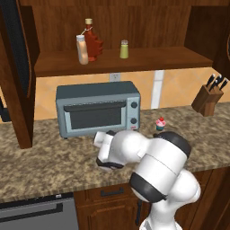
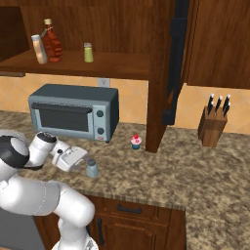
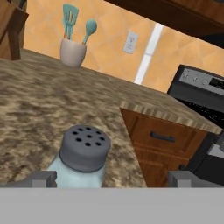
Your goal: Put the shaker and condiment bottle from the counter next to their counterparts in the cabinet.
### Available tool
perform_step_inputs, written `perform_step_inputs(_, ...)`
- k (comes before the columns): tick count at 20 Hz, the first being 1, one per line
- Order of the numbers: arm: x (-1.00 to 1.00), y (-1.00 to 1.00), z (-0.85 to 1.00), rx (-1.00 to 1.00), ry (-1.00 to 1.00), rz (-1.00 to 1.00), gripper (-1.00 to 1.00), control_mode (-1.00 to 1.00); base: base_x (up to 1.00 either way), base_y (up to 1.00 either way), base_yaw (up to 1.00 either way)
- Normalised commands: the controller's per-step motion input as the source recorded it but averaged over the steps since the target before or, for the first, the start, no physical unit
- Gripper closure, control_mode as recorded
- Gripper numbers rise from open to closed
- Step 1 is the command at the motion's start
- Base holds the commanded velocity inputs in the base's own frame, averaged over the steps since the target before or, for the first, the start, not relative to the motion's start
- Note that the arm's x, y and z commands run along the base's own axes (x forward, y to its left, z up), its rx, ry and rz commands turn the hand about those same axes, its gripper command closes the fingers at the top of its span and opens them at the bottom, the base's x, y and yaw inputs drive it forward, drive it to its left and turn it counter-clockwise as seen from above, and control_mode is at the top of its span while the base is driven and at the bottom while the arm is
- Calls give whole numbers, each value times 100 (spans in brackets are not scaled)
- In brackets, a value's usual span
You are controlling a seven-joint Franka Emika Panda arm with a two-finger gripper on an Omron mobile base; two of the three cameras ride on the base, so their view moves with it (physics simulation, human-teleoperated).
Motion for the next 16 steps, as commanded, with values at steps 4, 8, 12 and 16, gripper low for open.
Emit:
perform_step_inputs(4,0,-6,-7,0,0,0,-100,-100,0,0,0)
perform_step_inputs(8,0,-6,-19,0,0,0,-100,-100,0,0,0)
perform_step_inputs(12,4,-7,-21,1,0,0,-100,-100,0,0,0)
perform_step_inputs(16,29,-12,-15,4,0,5,-100,-100,0,0,0)
